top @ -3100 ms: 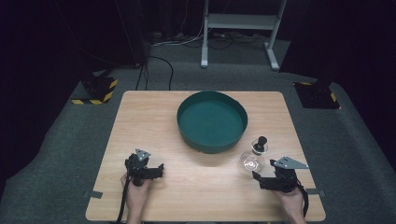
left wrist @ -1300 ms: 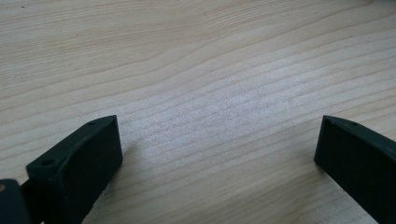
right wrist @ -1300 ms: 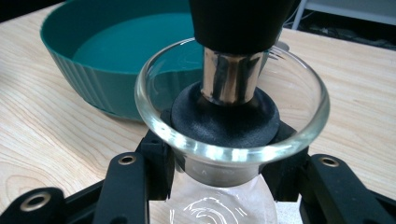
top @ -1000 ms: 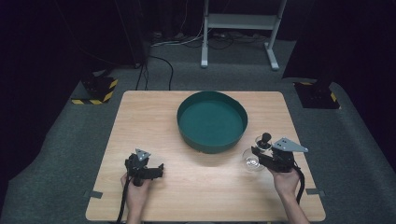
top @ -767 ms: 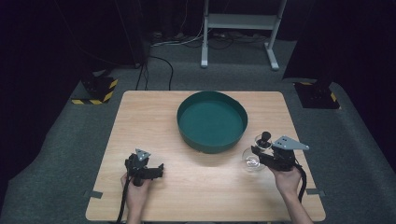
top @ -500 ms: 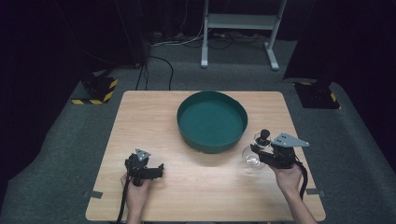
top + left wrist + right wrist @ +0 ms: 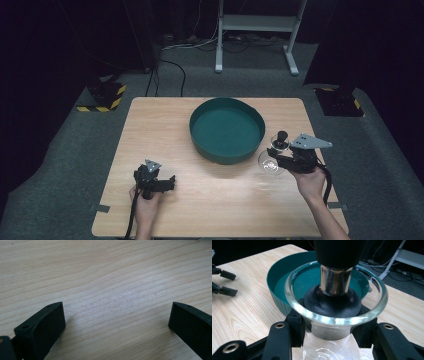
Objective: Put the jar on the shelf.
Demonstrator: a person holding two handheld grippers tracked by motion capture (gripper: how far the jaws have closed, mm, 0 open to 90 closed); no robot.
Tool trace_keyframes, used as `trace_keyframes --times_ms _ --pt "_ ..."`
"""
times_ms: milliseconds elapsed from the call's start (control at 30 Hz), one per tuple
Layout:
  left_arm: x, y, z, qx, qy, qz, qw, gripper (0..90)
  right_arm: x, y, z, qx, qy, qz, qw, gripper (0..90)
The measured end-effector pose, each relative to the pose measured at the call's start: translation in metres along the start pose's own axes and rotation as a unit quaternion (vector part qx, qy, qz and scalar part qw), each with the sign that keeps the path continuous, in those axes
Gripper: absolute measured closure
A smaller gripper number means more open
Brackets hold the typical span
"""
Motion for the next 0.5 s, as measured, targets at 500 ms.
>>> trace_keyframes --times_ms 500 --pt "0.000 0.000 0.000 0.000 0.000 0.000 1.0000 1.1 0.001 0.005 -0.024 -0.008 -0.001 -0.013 0.9999 52.3"
Point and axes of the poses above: each handheld gripper's, and its own axes: x roughly forward along the jaws, z roughly out of its underside, y roughly to its right, the point moved 4 cm from there along x, roughly forward along the jaws, and after that the axes turned 10 degrees about -y, right-handed, at the moved point
